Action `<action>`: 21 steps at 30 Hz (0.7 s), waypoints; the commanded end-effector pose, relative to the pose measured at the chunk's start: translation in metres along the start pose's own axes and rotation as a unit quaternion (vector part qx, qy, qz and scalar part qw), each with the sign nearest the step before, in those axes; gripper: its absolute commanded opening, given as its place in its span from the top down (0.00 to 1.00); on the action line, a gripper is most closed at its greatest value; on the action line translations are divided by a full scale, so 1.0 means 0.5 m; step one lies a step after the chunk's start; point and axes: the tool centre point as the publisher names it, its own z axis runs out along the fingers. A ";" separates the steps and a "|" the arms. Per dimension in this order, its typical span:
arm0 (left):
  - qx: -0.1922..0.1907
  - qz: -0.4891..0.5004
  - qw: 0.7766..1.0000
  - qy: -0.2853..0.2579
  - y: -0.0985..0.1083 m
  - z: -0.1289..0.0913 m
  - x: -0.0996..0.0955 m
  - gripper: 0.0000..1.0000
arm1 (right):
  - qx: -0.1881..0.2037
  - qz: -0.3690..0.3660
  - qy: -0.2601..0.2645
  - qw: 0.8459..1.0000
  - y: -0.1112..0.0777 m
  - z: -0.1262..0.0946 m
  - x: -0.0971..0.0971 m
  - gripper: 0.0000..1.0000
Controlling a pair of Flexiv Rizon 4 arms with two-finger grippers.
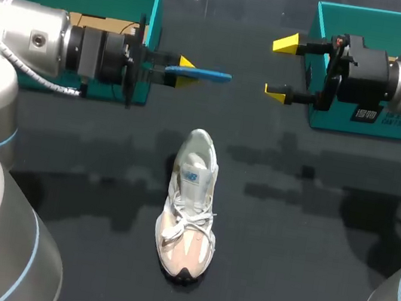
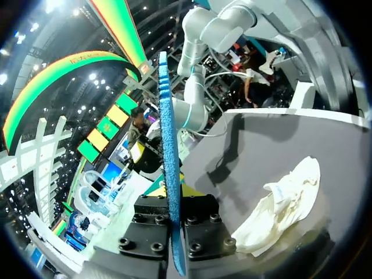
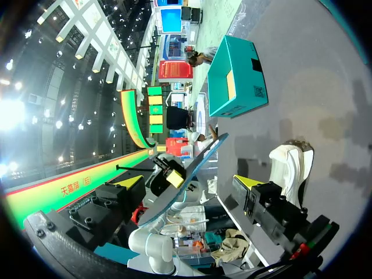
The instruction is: Take the shoe out of the shoebox, open the shoe tongue, remove and reinsert the insole, then place the shoe into the shoebox
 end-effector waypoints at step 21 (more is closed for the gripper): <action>-0.035 -0.412 0.907 0.072 -0.006 -0.019 -0.041 1.00 | -0.001 0.000 -0.001 1.000 -0.002 0.002 -0.001 0.00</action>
